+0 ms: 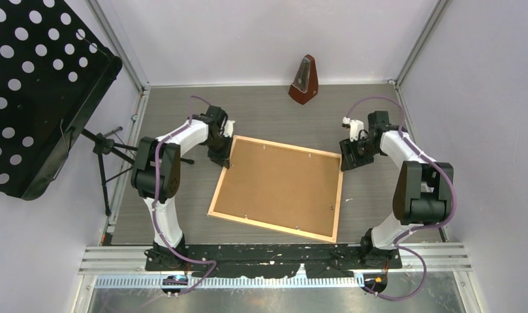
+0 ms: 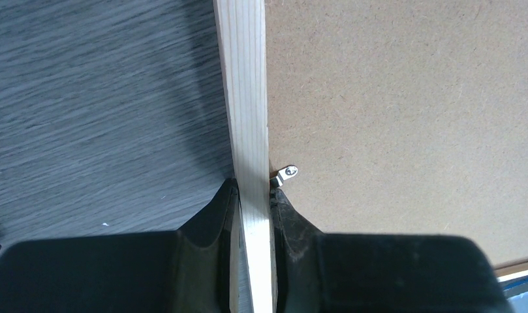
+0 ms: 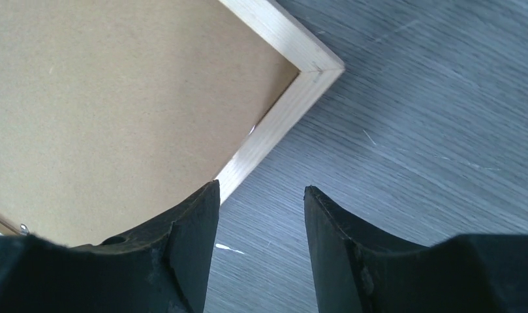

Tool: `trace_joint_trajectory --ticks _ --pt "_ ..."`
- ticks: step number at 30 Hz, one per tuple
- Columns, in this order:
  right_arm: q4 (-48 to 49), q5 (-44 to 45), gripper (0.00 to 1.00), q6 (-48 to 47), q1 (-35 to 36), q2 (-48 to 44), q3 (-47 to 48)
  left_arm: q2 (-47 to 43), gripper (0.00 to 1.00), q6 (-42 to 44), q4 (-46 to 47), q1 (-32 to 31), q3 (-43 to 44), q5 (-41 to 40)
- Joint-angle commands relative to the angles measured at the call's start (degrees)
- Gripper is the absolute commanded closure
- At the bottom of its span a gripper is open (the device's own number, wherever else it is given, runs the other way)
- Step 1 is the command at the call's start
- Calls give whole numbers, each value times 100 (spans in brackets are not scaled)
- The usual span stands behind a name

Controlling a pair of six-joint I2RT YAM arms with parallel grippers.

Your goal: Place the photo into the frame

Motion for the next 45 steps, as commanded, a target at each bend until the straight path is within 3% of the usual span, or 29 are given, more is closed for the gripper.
trace_joint_trajectory --ticks 1,15,21,25,31,33,45 --pt "154 -320 45 169 -183 248 4 -228 100 37 112 16 -71 209" --pt "186 -733 47 331 -238 762 22 -235 100 40 135 16 -97 191" --pt "208 -794 55 455 -238 1017 124 -279 100 33 160 16 -136 191" --pt "211 -859 68 516 -231 1199 305 -305 100 33 150 25 -180 214" --pt "197 -839 85 591 -172 1510 913 -361 97 53 79 78 -267 374" --pt "183 -824 88 611 -105 1680 1170 -396 100 75 94 78 -370 428" --pt "77 -588 92 603 643 2736 2953 -820 100 168 66 78 -948 776"
